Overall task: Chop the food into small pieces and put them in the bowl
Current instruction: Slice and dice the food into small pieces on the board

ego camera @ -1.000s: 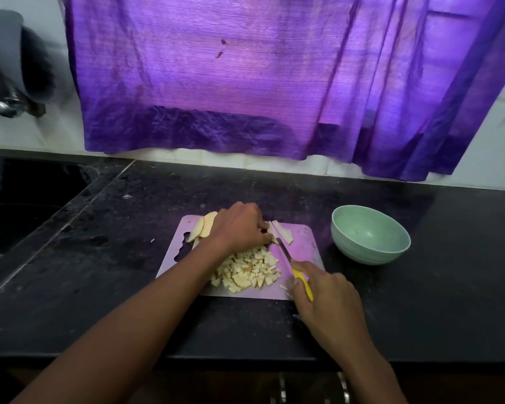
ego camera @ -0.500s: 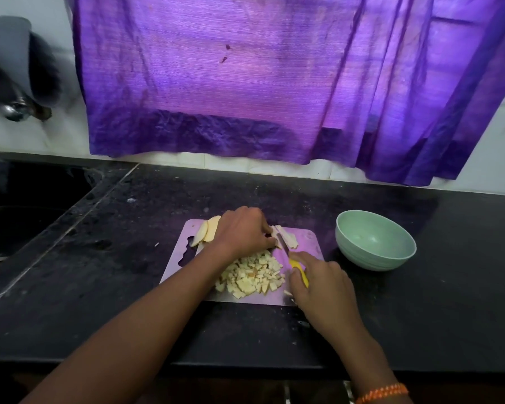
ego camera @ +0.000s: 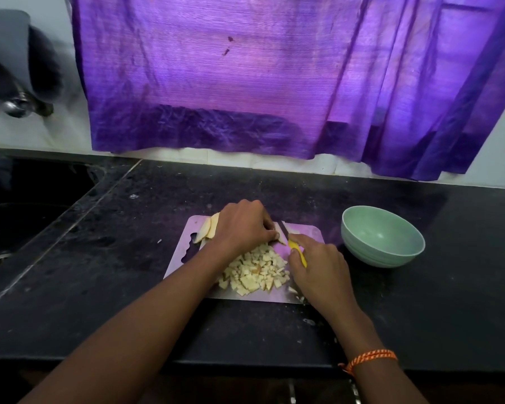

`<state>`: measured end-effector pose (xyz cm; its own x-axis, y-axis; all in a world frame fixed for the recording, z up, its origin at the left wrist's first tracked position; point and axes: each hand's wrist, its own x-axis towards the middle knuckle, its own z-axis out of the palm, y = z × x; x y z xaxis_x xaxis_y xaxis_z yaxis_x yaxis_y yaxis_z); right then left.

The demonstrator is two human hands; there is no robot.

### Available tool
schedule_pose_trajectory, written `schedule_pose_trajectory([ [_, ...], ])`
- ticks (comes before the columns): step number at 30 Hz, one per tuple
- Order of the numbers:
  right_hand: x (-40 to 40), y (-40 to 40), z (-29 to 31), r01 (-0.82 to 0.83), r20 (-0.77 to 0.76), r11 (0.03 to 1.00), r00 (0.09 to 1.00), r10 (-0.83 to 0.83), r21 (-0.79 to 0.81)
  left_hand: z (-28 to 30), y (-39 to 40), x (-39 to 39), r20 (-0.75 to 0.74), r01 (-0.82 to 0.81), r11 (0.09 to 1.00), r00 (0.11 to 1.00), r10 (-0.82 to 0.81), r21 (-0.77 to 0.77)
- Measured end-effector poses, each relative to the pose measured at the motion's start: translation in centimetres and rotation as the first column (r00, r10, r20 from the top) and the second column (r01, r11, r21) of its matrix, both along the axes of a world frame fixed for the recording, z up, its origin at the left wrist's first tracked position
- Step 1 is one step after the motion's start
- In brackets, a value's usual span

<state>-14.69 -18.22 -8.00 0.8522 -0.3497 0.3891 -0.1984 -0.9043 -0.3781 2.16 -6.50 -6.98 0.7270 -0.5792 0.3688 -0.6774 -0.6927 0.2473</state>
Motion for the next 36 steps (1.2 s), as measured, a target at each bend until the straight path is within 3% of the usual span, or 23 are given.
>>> schedule_pose_trajectory([
  [7,0.2,-0.2,-0.4,-0.041,-0.028,0.999,0.999,0.04,-0.033,-0.4,-0.5,-0.3,0.061,-0.015,1.0,0.998,0.015,0.001],
  [24,-6.3,-1.1,-1.2,-0.042,-0.036,0.999,0.999,0.041,-0.012,-0.9,-1.3,-0.3,0.008,-0.137,0.99,0.991,0.137,0.035],
  [36,-5.1,-0.3,-0.1,-0.062,-0.036,0.997,0.997,0.064,0.041,-0.9,-1.1,-0.4,0.027,-0.092,0.996,0.995,0.092,0.013],
])
